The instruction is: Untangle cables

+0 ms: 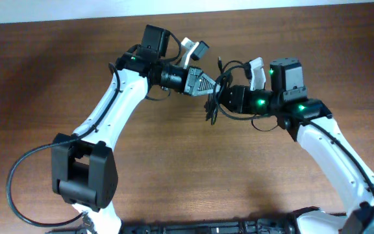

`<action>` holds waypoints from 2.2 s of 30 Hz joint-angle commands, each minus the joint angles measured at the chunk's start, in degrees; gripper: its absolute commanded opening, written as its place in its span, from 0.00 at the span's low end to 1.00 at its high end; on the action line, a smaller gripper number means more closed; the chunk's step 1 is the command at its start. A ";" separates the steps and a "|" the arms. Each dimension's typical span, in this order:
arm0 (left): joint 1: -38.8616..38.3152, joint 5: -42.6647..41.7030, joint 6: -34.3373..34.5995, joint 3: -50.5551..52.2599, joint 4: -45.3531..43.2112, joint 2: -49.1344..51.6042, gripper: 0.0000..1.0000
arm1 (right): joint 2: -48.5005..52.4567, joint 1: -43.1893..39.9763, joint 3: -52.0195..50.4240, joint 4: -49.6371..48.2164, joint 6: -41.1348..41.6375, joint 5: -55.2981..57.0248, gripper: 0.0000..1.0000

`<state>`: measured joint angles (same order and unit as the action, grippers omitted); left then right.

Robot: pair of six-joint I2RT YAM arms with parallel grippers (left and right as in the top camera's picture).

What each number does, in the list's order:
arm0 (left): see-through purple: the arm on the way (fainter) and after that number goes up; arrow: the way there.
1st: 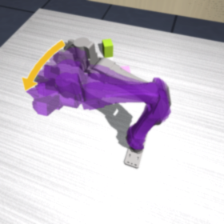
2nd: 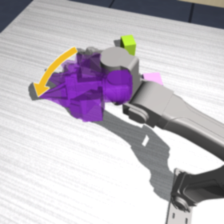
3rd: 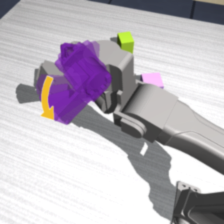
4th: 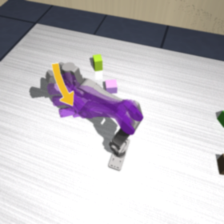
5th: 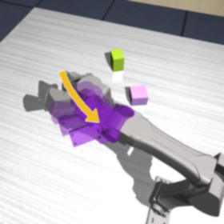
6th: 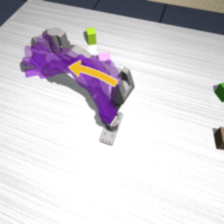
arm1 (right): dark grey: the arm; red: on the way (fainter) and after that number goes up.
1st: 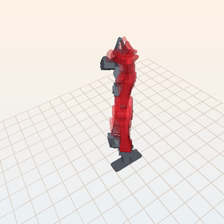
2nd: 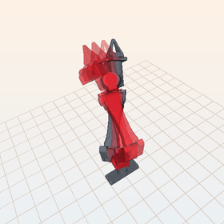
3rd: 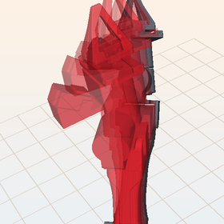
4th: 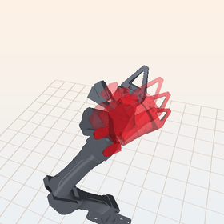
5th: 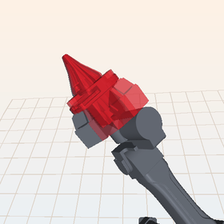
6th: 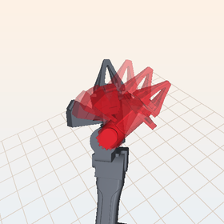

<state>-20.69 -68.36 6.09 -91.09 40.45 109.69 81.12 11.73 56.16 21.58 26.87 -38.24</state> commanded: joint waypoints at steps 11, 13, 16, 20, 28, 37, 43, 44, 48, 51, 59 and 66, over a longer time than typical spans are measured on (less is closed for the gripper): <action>1.01 14.97 0.76 -1.07 -0.55 -1.92 0.00 | 4.20 0.20 0.66 -0.15 3.67 -0.66 0.04; 1.01 24.06 0.76 -1.05 0.46 -1.92 0.00 | 3.89 0.17 0.74 -0.17 2.05 -0.48 0.04; 1.60 31.63 0.76 -1.05 3.10 -1.95 0.00 | 3.56 -1.09 0.74 0.87 2.10 3.63 0.04; 5.79 33.66 0.81 -1.07 4.83 -1.95 0.00 | 3.54 -4.24 0.74 7.63 1.79 14.10 0.04; 12.90 28.09 3.89 -1.07 9.35 -1.95 0.00 | 3.50 -11.06 0.81 15.80 0.42 32.98 0.04; 12.87 12.35 -6.64 -1.07 11.21 -1.95 0.00 | 3.48 -10.60 2.43 10.40 -8.98 -1.53 0.63; 12.83 4.39 -7.04 -1.07 10.58 -1.95 0.00 | 3.58 -3.45 2.40 8.02 -10.36 -2.89 0.63; 12.83 3.61 -7.02 -1.07 10.58 -1.95 0.00 | 3.65 -2.56 2.40 7.28 -9.79 -2.86 0.63; 12.83 3.17 -6.21 -1.07 10.60 -1.95 0.00 | 3.80 0.87 2.40 4.28 2.73 -1.42 0.64; 12.83 3.19 -5.64 -1.07 10.60 -1.92 0.00 | 3.80 3.80 2.40 1.86 0.63 -3.54 0.71; 12.83 3.21 -5.64 -1.07 10.60 -1.92 0.00 | 3.80 14.27 2.36 0.02 -26.91 8.68 0.72; 12.83 3.19 -5.62 -1.07 10.62 -1.92 0.00 | 3.85 19.52 2.36 -3.08 -43.58 18.47 0.75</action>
<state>-8.16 -62.74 0.67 -91.09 51.22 109.69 85.14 29.93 57.39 20.43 -9.26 -26.44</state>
